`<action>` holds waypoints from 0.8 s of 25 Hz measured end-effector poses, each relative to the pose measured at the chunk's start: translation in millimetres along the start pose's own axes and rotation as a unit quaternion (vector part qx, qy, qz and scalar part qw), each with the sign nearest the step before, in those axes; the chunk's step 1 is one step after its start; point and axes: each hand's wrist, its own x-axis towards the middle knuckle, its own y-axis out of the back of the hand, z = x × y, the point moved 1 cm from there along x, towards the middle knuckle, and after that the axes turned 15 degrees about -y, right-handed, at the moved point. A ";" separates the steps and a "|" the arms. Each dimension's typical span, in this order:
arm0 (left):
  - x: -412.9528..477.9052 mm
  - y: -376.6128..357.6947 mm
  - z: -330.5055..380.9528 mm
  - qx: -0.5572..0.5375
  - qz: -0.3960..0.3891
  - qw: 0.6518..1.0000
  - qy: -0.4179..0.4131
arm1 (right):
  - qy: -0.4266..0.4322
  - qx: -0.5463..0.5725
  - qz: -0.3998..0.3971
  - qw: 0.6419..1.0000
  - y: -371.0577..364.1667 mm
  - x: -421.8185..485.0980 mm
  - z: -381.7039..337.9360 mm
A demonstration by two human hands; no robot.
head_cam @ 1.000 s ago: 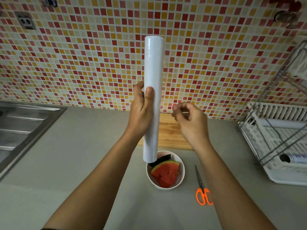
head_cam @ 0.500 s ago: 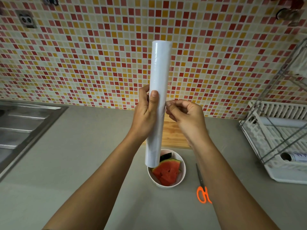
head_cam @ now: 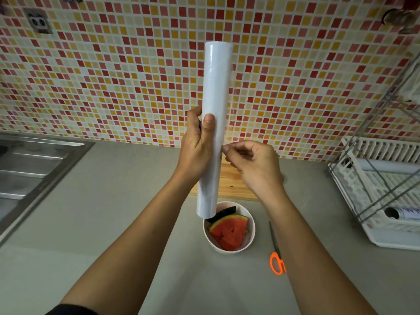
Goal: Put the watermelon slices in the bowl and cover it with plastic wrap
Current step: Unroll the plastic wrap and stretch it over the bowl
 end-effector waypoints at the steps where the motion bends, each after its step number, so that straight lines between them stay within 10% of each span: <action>1: 0.7 0.8 -0.2 0.004 0.001 1.000 -0.004 | 0.019 -0.044 0.022 0.999 1.8 1.1 0.1; 20: 19.2 -2.3 -5.9 -0.006 0.026 1.000 -0.012 | -0.008 -0.060 0.004 0.998 -14.0 -13.2 31.9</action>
